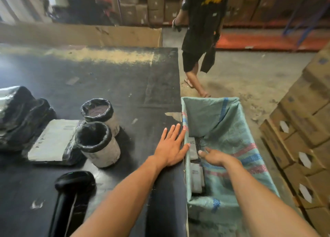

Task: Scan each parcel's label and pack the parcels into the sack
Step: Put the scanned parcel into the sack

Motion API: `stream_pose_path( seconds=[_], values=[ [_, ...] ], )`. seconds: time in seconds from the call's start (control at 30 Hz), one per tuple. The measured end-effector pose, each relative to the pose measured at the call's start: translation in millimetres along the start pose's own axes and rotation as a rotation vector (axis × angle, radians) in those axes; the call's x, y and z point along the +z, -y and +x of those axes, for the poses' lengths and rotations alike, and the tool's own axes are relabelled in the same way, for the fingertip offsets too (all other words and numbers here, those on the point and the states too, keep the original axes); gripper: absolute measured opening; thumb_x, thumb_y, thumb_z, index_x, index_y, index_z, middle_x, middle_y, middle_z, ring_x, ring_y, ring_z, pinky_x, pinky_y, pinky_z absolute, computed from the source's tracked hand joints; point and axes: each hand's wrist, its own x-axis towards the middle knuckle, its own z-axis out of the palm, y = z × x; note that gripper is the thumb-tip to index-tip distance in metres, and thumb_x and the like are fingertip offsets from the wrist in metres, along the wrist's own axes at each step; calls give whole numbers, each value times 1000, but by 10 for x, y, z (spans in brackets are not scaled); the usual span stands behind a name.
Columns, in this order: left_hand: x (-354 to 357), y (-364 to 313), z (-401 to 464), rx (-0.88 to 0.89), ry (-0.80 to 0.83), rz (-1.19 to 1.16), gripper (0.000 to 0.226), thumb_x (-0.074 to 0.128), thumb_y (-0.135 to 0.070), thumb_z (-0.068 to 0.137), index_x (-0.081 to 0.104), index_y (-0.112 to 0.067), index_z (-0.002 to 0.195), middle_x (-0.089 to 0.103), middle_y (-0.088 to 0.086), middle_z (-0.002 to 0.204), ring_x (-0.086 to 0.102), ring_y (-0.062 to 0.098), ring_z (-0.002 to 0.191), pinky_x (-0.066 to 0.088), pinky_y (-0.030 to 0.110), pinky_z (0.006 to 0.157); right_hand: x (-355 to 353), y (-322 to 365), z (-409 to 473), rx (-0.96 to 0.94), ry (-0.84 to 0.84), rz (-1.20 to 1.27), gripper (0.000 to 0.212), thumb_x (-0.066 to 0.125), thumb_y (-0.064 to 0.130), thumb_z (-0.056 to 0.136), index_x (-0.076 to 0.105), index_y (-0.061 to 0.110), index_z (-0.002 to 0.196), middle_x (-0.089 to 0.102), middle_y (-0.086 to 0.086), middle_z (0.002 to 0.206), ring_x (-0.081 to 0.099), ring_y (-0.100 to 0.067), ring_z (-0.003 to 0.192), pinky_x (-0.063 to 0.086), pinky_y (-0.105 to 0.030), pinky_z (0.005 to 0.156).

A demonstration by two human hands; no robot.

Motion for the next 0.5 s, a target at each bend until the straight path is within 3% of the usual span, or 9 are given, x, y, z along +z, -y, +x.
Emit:
stream_pose_path(
  seconds=[0.07, 0.13, 0.17, 0.27, 0.5],
  values=[
    [-191, -18, -22, -9, 58, -116, 69, 38, -52, 103, 25, -17, 160, 14, 11, 168, 6, 29, 156, 1, 45, 126, -89, 132, -241, -41, -59, -11, 69, 39, 55, 110, 28, 16, 166, 30, -8, 172, 29, -28, 158, 24, -37, 123],
    [-409, -30, -106, 18, 53, -187, 57, 45, -50, 97, 57, -11, 136, 52, 15, 141, 40, 36, 139, 34, 45, 114, -152, 249, -466, -66, -134, -28, 71, 40, 55, 110, 30, 12, 165, 30, -8, 172, 30, -26, 158, 25, -35, 123],
    [-513, -32, -171, 35, 29, -197, 49, 48, -48, 96, 61, -11, 126, 59, 13, 125, 50, 34, 127, 44, 44, 103, -177, 302, -579, -58, -170, -25, 74, 40, 57, 109, 28, 11, 165, 28, -8, 173, 28, -25, 158, 24, -35, 124],
    [-824, -16, -408, 97, -91, -209, 36, 54, -41, 97, 63, -13, 118, 62, 13, 115, 57, 34, 112, 50, 42, 90, -227, 514, -922, -49, -275, -14, 75, 45, 58, 107, 34, 10, 163, 35, -8, 170, 37, -26, 154, 31, -37, 122],
    [-1808, 225, -917, 268, -361, -240, 35, 58, -37, 94, 68, -10, 114, 67, 10, 112, 63, 29, 104, 52, 41, 87, -340, 1399, -1760, -104, -541, -22, 69, 52, 62, 103, 50, 14, 152, 53, -12, 157, 51, -30, 143, 40, -36, 112]
  ],
)
